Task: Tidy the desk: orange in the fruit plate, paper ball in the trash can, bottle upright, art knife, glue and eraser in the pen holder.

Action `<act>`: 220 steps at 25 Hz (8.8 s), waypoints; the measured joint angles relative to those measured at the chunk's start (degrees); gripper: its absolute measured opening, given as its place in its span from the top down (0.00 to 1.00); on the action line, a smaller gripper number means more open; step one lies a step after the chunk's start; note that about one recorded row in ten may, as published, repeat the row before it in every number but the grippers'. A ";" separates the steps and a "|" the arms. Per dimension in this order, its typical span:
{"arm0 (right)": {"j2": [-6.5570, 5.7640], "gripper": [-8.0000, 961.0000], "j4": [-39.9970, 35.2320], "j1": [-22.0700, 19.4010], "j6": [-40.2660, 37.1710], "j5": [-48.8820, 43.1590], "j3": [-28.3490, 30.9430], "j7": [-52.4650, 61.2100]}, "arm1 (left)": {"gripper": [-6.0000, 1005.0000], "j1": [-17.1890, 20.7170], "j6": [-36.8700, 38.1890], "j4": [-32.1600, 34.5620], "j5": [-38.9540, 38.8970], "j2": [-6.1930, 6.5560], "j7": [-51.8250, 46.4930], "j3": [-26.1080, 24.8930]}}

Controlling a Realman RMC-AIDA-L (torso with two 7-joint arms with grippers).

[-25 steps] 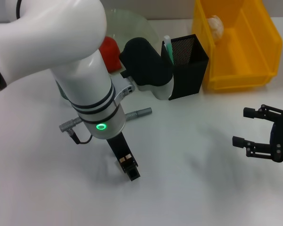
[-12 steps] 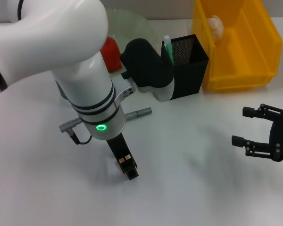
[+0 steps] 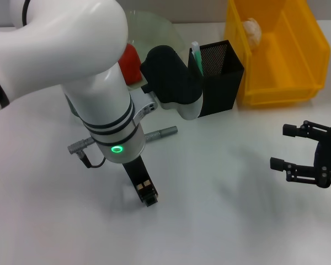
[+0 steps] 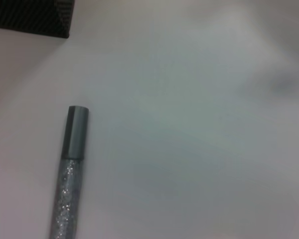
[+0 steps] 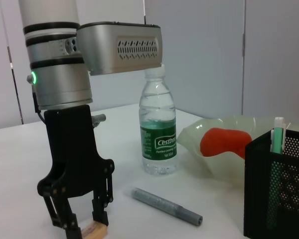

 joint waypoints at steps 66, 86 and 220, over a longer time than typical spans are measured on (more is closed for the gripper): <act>-0.04 0.20 0.97 1.16 -0.08 -0.03 -0.32 0.93 | 0.57 20.27 4.97 -52.65 -73.17 0.00 121.57 -39.99; 0.07 0.22 0.97 1.77 -0.36 -0.09 -0.54 2.52 | 0.56 20.22 6.50 -52.76 -72.81 0.08 121.18 -39.90; -4.96 0.30 19.88 19.08 -10.76 2.72 -8.32 83.36 | 0.47 19.31 10.74 -46.92 -70.95 0.00 114.44 -32.44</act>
